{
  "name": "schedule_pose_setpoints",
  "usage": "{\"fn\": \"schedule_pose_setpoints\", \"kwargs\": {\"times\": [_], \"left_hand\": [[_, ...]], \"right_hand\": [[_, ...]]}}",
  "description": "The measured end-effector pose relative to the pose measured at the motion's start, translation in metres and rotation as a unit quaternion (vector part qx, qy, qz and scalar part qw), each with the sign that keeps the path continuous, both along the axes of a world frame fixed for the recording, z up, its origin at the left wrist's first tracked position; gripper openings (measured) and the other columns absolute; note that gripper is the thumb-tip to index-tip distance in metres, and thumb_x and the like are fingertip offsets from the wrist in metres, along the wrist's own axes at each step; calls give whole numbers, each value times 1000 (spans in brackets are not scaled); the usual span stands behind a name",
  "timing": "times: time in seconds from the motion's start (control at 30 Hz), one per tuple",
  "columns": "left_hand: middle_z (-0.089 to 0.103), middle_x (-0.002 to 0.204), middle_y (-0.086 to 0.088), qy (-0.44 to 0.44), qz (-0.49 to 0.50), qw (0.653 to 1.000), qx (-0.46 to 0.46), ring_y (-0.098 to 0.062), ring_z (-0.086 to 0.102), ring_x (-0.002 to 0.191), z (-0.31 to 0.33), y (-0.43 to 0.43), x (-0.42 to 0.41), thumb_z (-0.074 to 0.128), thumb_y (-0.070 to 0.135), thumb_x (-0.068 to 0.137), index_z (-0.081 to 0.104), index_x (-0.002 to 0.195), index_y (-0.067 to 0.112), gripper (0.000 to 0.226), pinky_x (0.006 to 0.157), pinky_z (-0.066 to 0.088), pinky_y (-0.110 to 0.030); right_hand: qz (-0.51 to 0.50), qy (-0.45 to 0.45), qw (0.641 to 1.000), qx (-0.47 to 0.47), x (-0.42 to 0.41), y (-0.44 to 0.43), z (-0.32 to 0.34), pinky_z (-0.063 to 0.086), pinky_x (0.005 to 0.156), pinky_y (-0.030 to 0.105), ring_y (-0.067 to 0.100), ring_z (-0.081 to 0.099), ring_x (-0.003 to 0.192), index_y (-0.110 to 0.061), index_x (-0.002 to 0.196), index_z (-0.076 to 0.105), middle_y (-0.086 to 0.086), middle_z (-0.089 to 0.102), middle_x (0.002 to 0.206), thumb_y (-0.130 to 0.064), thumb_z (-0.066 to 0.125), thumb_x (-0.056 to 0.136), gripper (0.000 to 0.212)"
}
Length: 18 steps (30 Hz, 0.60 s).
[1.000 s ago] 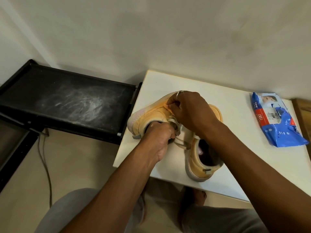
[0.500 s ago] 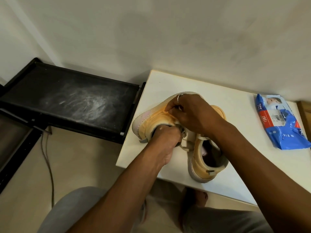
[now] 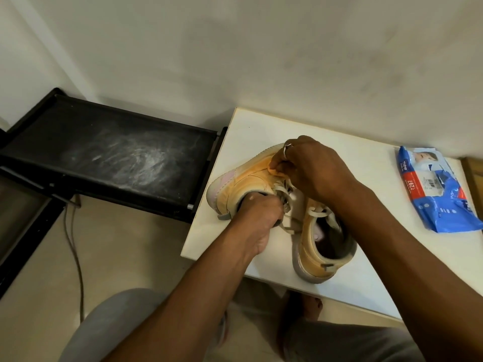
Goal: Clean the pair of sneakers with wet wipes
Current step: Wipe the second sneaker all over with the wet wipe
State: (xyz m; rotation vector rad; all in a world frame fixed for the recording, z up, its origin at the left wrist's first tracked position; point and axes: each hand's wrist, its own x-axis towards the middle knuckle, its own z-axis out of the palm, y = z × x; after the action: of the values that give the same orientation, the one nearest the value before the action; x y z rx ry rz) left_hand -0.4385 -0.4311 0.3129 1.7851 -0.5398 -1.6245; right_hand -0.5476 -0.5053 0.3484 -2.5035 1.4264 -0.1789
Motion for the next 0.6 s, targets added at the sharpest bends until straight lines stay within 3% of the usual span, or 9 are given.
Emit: {"fn": "schedule_pose_setpoints", "kwargs": {"times": [0.1,0.2,0.27,0.37,0.43,0.6], "left_hand": [[60,94,-13,1,8,1000,21,-32,60,98,1,-1,-1,54,-8,79,64,105,-1,29,84,51,-39],[57,86,-11,6,8,1000,23,-28,56,89,1,-1,-2,53,-10,79,61,86,4,17,79,49,-38],[57,84,-10,11,6,1000,13,-27,55,86,0,0,-1,51,-12,76,57,77,8,20,76,48,-37],[61,92,-11,17,0,1000,-12,-30,58,93,-2,0,1,52,-12,71,62,92,6,29,80,49,-39],[62,96,-13,15,-1,1000,-23,-31,59,94,-3,-1,3,52,-12,69,63,100,2,36,81,50,-40],[56,84,-10,58,14,998,-36,-27,54,82,-3,-2,5,49,-15,66,58,77,8,27,71,44,-34]], "right_hand": [[17,-48,998,39,5,2,-1,47,83,29,7,51,94,-27,98,73,-16,57,93,-15,61,92,18],[44,-95,992,77,11,6,2,44,82,22,7,55,94,-23,99,74,-10,65,98,-12,62,93,18],[53,-101,991,74,15,7,2,46,83,24,6,54,94,-25,99,75,-12,65,99,-14,63,93,17],[20,-45,998,35,11,3,1,46,84,31,5,48,97,-32,101,72,-20,56,94,-21,60,94,17],[-7,-27,999,19,3,-1,1,48,84,35,6,49,99,-34,99,72,-19,59,95,-23,59,93,18],[-49,-10,999,-21,-12,-5,-3,48,76,35,14,53,100,-33,95,73,-15,63,94,-20,62,89,19]]}}
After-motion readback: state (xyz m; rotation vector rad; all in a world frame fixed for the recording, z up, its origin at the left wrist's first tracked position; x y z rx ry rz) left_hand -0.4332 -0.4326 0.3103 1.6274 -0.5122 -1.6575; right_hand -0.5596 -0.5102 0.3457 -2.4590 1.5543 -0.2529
